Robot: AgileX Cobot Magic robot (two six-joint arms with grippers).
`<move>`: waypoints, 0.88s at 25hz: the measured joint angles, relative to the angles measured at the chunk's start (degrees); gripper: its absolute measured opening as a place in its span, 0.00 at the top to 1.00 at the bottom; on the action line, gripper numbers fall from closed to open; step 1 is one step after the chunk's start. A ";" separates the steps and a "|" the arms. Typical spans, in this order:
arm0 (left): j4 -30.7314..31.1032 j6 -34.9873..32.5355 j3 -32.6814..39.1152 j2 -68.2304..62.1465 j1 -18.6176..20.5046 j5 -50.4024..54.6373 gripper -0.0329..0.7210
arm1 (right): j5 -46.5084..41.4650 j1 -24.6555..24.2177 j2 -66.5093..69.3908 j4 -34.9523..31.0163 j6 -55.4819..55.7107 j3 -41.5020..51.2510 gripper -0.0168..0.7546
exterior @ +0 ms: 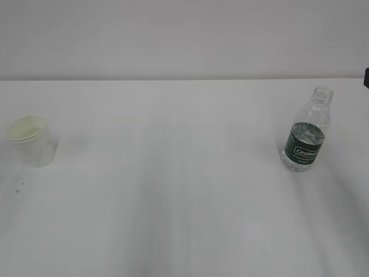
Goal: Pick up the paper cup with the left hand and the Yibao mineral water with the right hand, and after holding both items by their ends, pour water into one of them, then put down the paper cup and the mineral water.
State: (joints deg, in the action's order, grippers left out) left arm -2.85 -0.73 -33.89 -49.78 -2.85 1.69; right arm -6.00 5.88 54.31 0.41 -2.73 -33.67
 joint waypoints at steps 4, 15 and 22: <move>0.00 0.00 0.00 1.76 0.00 2.03 0.32 | -0.89 0.00 0.00 0.13 0.00 0.00 0.21; 0.00 0.00 0.00 3.56 0.00 5.39 0.32 | -3.07 0.00 -1.96 0.13 -0.11 0.00 0.21; 0.00 0.00 0.00 4.34 0.00 6.85 0.33 | -6.29 0.00 -6.03 0.51 -0.11 0.00 0.21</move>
State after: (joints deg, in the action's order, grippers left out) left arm -2.85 -0.73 -33.89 -45.43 -2.85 8.54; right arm -12.29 5.88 48.27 0.92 -2.84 -33.67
